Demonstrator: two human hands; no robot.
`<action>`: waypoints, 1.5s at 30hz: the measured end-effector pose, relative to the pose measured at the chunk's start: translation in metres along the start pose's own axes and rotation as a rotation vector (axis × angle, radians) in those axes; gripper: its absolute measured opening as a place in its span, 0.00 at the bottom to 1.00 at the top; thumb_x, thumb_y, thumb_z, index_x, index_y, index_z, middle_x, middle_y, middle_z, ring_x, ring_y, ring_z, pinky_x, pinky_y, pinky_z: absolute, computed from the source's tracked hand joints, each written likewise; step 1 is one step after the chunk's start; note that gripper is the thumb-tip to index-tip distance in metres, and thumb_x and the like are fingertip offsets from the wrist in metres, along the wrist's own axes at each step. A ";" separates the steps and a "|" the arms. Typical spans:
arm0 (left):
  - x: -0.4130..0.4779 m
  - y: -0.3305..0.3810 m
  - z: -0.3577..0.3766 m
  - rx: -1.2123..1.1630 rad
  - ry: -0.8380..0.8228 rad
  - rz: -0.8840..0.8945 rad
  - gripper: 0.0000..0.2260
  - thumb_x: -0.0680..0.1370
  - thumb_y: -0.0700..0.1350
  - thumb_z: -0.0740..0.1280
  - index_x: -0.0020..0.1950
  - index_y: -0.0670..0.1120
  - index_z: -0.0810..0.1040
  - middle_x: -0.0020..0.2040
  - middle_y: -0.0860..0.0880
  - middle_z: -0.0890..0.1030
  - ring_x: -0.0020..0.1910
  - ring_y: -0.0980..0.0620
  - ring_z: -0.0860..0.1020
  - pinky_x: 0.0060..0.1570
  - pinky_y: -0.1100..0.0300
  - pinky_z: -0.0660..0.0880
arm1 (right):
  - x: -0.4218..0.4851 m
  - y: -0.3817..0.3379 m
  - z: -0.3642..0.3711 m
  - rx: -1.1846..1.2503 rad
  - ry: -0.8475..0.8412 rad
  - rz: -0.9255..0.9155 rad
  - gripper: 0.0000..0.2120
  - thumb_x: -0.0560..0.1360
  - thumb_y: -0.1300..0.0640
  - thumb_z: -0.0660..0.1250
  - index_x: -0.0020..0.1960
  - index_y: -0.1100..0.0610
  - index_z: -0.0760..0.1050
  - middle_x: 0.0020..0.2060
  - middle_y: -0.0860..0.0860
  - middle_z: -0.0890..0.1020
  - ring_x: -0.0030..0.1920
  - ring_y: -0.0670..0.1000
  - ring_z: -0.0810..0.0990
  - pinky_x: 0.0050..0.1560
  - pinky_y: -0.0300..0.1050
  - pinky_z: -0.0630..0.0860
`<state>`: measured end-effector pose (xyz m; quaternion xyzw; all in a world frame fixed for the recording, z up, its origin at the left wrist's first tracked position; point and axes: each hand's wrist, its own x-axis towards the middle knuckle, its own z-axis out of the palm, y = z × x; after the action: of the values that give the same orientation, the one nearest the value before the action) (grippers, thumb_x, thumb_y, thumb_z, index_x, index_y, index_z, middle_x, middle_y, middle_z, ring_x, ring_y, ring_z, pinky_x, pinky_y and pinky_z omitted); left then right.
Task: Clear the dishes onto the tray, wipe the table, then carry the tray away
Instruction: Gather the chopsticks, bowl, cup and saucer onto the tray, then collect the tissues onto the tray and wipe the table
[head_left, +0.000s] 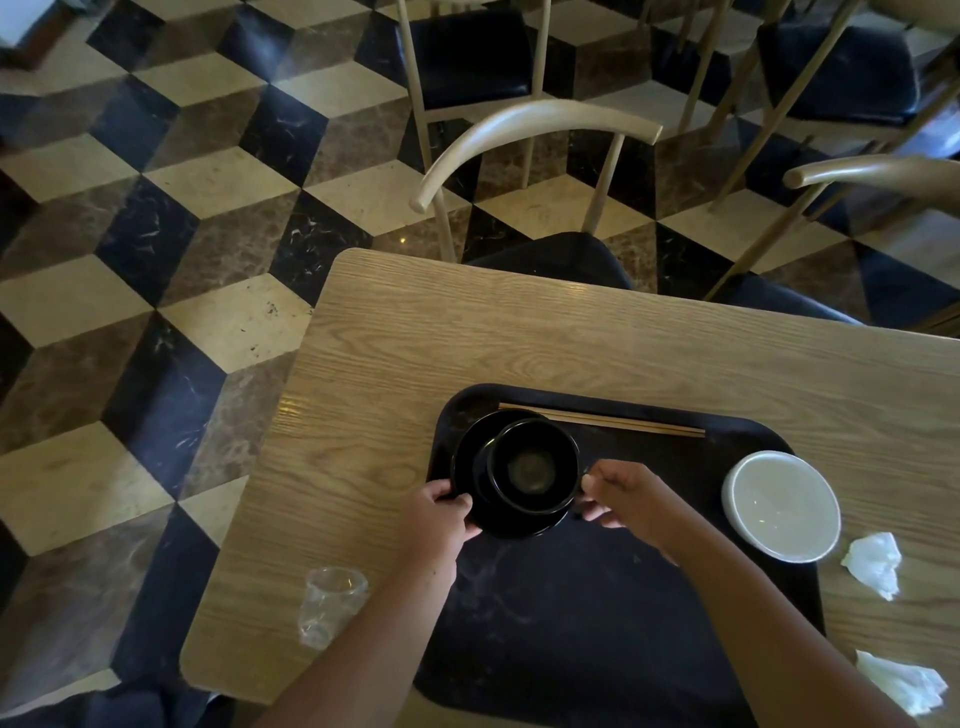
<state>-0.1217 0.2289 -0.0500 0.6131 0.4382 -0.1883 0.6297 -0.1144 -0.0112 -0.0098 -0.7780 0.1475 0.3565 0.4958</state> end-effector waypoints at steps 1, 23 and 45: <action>0.001 0.000 0.001 0.014 0.006 0.008 0.13 0.77 0.31 0.66 0.62 0.36 0.77 0.57 0.37 0.80 0.55 0.40 0.81 0.41 0.50 0.82 | 0.001 0.000 0.000 0.000 0.000 0.001 0.10 0.80 0.52 0.63 0.44 0.54 0.79 0.44 0.53 0.86 0.47 0.51 0.85 0.54 0.53 0.80; 0.006 0.009 0.000 0.177 -0.016 0.069 0.17 0.77 0.32 0.67 0.66 0.35 0.74 0.60 0.36 0.78 0.53 0.41 0.80 0.42 0.50 0.82 | 0.006 -0.023 0.003 -0.045 -0.055 0.056 0.10 0.81 0.54 0.63 0.46 0.58 0.80 0.46 0.59 0.84 0.48 0.54 0.85 0.52 0.48 0.83; -0.069 -0.005 -0.054 0.113 -0.066 0.292 0.14 0.78 0.33 0.63 0.63 0.38 0.74 0.47 0.44 0.82 0.43 0.49 0.83 0.41 0.58 0.78 | -0.063 0.025 0.013 0.080 0.191 0.046 0.07 0.77 0.58 0.67 0.55 0.53 0.75 0.42 0.56 0.83 0.42 0.55 0.83 0.47 0.53 0.79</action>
<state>-0.1805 0.2581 0.0084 0.6982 0.3125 -0.1391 0.6289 -0.1786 -0.0196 0.0140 -0.7845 0.2261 0.2857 0.5018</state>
